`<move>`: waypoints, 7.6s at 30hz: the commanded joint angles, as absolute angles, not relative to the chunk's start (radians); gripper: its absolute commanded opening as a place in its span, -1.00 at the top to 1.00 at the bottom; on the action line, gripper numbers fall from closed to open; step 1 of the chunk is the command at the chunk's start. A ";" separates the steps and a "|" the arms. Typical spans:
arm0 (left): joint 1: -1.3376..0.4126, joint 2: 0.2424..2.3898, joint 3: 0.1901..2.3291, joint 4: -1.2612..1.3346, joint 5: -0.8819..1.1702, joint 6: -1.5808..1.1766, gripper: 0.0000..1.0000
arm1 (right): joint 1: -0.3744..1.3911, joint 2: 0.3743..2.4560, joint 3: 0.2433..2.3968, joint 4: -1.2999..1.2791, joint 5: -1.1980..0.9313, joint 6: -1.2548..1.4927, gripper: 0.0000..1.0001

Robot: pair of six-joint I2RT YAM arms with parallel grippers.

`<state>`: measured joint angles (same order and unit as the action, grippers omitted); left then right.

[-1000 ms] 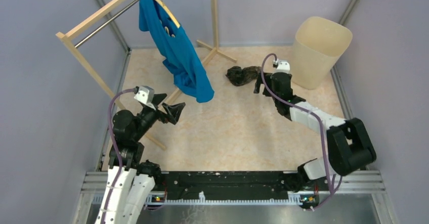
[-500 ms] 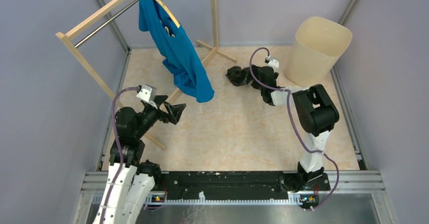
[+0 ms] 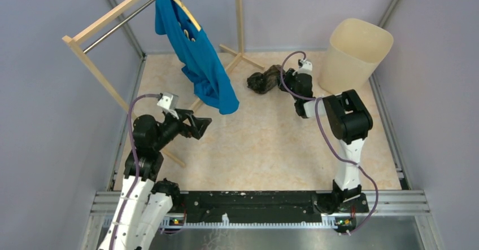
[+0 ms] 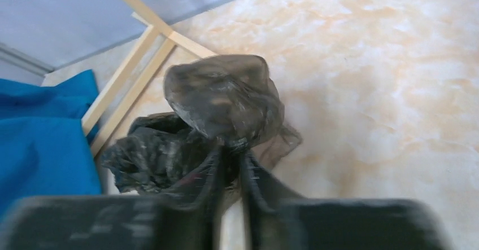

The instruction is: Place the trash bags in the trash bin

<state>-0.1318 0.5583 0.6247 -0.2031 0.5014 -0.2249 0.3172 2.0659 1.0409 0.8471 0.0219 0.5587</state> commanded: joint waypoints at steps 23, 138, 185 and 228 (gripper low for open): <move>-0.593 0.668 0.430 0.070 0.544 -0.809 -0.97 | 0.405 1.000 0.479 -0.018 -0.451 0.459 1.00; -0.939 0.470 0.322 -0.053 -0.086 -0.664 1.00 | 0.408 0.501 0.403 -0.390 -0.117 0.728 1.00; -0.939 0.611 0.544 -0.292 -0.164 -0.642 -0.65 | 0.941 0.979 0.742 -0.212 -0.147 0.522 -0.35; -0.938 0.828 0.604 -0.137 -0.203 -0.410 1.00 | 0.663 0.866 0.666 -0.320 -0.098 0.587 1.00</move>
